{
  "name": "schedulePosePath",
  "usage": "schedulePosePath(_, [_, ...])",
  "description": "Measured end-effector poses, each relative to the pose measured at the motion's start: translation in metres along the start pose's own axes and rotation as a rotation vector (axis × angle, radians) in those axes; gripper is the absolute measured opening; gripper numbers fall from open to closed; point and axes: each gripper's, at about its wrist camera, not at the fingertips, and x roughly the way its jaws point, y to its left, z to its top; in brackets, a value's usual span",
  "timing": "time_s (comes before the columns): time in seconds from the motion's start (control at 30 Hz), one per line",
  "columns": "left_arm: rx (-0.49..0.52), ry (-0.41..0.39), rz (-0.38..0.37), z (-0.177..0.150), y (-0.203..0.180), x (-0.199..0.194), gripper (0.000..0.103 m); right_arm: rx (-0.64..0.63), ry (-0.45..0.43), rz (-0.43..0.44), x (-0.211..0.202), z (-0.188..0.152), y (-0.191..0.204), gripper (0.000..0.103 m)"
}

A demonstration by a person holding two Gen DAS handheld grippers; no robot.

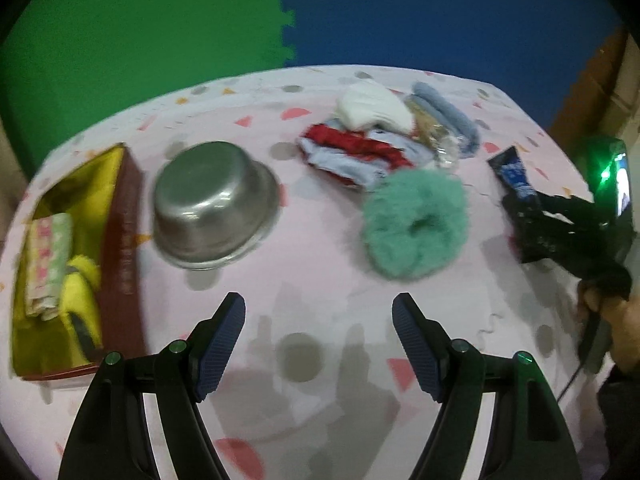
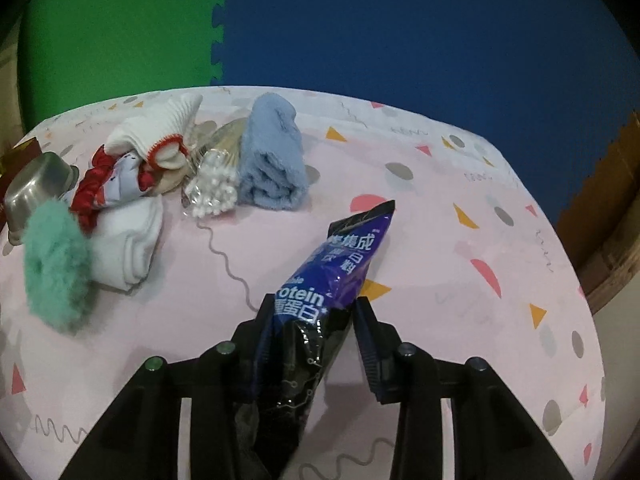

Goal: Organize soft objects
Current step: 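Grasp the green fluffy pom-pom with the left gripper while the right gripper holds the pouch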

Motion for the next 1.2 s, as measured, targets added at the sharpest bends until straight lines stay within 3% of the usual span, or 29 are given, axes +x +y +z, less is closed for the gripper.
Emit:
schedulePosePath(0.23, [-0.032,0.012,-0.089,0.018,-0.008,0.023,0.073,0.009,-0.003,0.01,0.0,0.0,-0.001,0.038])
schedulePosePath(0.73, [-0.044,0.073,-0.155,0.044,-0.021,0.063,0.062,0.011,-0.001,0.016,0.0,-0.001,-0.002,0.038])
schedulePosePath(0.83, [-0.06,0.084,-0.177,0.046,-0.02,0.066,0.045,0.011,-0.002,0.015,0.0,-0.001,-0.002,0.038])
schedulePosePath(0.87, [-0.065,0.091,-0.189,0.046,-0.02,0.067,0.033,0.011,-0.001,0.015,0.0,-0.001,-0.002,0.038])
schedulePosePath(0.97, [-0.067,0.094,-0.206,0.046,-0.021,0.065,0.018,0.012,0.001,0.018,0.001,-0.001,-0.002,0.039])
schedulePosePath(1.2, [-0.016,0.075,-0.224,0.039,-0.028,0.046,0.014,0.015,0.003,0.019,0.002,-0.001,-0.002,0.04])
